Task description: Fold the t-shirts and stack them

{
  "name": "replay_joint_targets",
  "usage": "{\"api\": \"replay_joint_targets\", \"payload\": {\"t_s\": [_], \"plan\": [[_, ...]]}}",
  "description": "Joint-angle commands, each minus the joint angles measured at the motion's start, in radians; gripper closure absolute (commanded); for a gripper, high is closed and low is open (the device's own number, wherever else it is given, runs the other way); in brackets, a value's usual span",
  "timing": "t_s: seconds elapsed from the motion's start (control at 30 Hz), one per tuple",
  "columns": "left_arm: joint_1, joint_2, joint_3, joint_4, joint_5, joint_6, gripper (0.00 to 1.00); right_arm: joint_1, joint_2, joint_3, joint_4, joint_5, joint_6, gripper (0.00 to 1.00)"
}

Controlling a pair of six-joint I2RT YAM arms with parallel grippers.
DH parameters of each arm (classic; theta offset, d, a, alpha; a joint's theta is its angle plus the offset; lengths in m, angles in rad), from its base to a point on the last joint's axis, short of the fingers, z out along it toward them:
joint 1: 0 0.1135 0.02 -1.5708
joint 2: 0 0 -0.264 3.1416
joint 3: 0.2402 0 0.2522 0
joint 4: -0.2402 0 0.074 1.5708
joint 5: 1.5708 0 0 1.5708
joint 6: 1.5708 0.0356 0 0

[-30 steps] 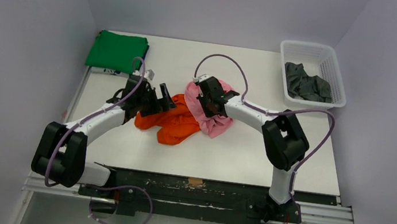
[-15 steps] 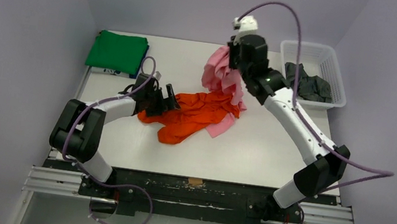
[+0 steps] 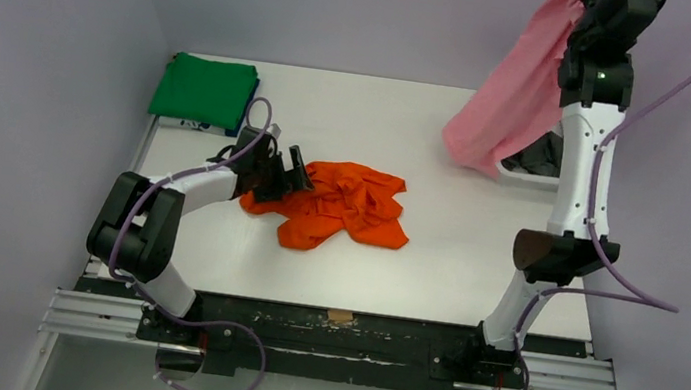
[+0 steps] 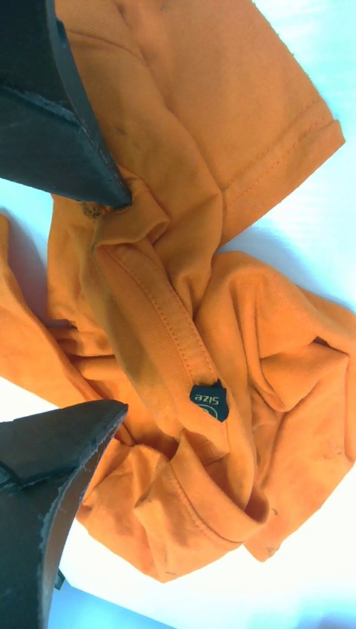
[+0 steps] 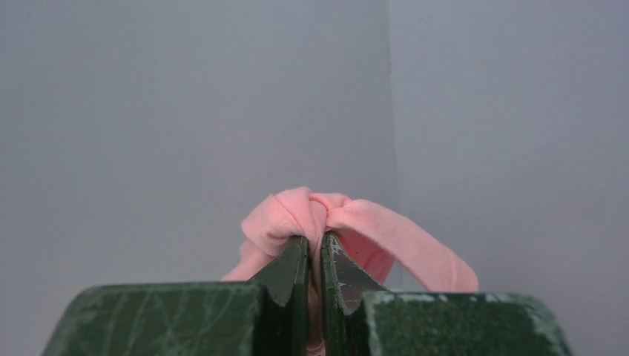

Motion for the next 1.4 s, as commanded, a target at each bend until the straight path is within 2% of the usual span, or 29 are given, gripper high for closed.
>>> {"api": "replay_joint_targets", "payload": {"t_s": [0.0,0.2,0.37,0.5,0.6,0.73,0.9,1.0,1.07,1.1,1.13,1.17,1.23,1.3,1.37], "plan": [[-0.005,0.003,0.023,-0.049,-0.047,0.013,0.00,-0.093,0.039,0.093,0.161,-0.025,-0.003,1.00],[-0.007,0.001,0.045,-0.067,-0.052,0.016,0.00,-0.196,0.098,0.085,0.213,-0.136,0.115,1.00],[-0.007,-0.006,0.069,-0.089,-0.060,0.017,0.00,-0.251,0.169,0.184,0.249,-0.075,0.107,1.00],[-0.007,-0.022,0.069,-0.093,-0.064,0.013,0.00,-0.290,0.114,0.112,0.416,-0.030,0.079,1.00],[-0.006,-0.022,0.071,-0.091,-0.066,0.010,0.00,-0.296,0.111,0.102,0.470,-0.074,0.038,1.00],[-0.006,-0.016,0.080,-0.091,-0.062,0.008,0.00,-0.297,0.156,0.137,0.397,-0.170,0.051,1.00],[-0.005,-0.030,0.076,-0.082,-0.050,-0.004,0.00,-0.297,0.143,-0.005,0.300,-0.376,0.185,1.00],[-0.007,-0.047,0.068,-0.078,-0.045,-0.012,0.00,-0.292,0.124,-0.090,0.163,-0.512,0.262,1.00],[-0.007,-0.063,0.067,-0.079,-0.040,-0.019,0.00,-0.293,0.097,-0.151,0.026,-0.480,0.338,1.00],[-0.007,-0.073,0.064,-0.077,-0.038,-0.023,0.00,-0.293,0.078,-0.198,-0.038,-0.408,0.386,0.85],[-0.007,-0.085,0.061,-0.077,-0.037,-0.027,0.00,-0.292,0.057,-0.238,-0.098,-0.329,0.434,0.51],[-0.006,-0.099,0.059,-0.078,-0.040,-0.029,0.00,-0.292,0.041,-0.259,-0.191,-0.262,0.477,0.21],[-0.006,-0.127,0.057,-0.089,-0.055,-0.030,0.00,-0.293,0.017,-0.274,-0.277,-0.232,0.501,0.17],[-0.006,-0.157,0.060,-0.119,-0.077,-0.026,0.00,-0.279,-0.032,-0.330,-0.272,-0.306,0.454,0.15],[-0.007,-0.190,0.060,-0.170,-0.117,-0.027,0.00,-0.226,-0.114,-0.484,-0.216,-0.348,0.367,0.15]]}}
